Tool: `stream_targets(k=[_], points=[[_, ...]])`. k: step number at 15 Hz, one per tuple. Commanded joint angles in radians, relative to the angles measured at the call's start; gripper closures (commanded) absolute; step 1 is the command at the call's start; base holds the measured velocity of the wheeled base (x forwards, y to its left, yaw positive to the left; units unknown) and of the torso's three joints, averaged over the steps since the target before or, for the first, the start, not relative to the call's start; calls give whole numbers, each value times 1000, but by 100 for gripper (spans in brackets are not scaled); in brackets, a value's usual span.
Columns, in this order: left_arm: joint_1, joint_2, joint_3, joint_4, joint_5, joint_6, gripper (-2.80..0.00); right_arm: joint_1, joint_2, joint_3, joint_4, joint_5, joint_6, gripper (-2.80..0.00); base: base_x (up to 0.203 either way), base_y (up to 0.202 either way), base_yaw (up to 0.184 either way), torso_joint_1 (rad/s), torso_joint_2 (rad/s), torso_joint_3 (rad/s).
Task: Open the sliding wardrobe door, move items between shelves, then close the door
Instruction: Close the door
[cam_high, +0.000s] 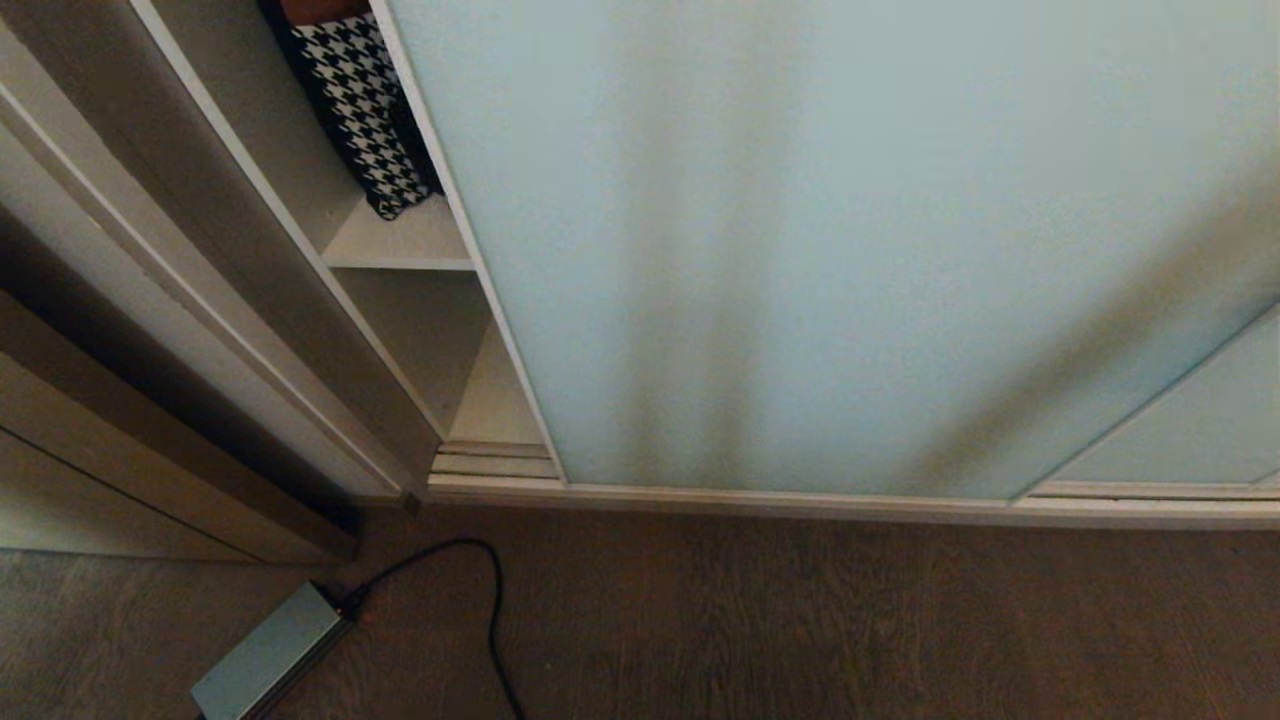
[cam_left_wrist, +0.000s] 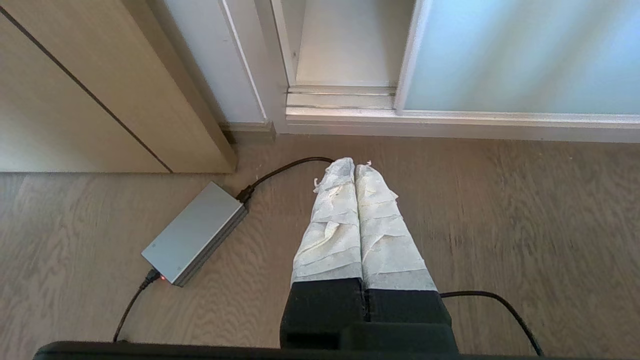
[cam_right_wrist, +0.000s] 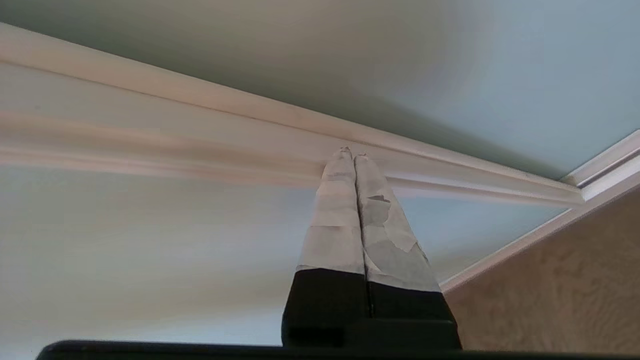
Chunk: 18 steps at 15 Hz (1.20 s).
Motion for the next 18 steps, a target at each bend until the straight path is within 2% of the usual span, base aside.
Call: stream_targets(k=[1, 5, 13, 16, 18], points=[[1, 0, 0, 0, 0, 0, 0, 18, -59, 40, -4, 1, 5, 0, 0, 0, 0, 0, 0, 0], [1, 0, 0, 1, 0, 0, 0, 69, -135, 130, -21, 2, -1, 0, 0, 0, 0, 0, 0, 0], [1, 0, 0, 1, 0, 0, 0, 180, -257, 329, -174, 7, -3, 0, 0, 0, 0, 0, 0, 0], [1, 0, 0, 0, 0, -1, 0, 162, -291, 337, -179, 11, -26, 0, 0, 0, 0, 0, 0, 0], [1, 0, 0, -1, 0, 0, 0, 90, -298, 323, -185, 12, -22, 0, 0, 0, 0, 0, 0, 0]])
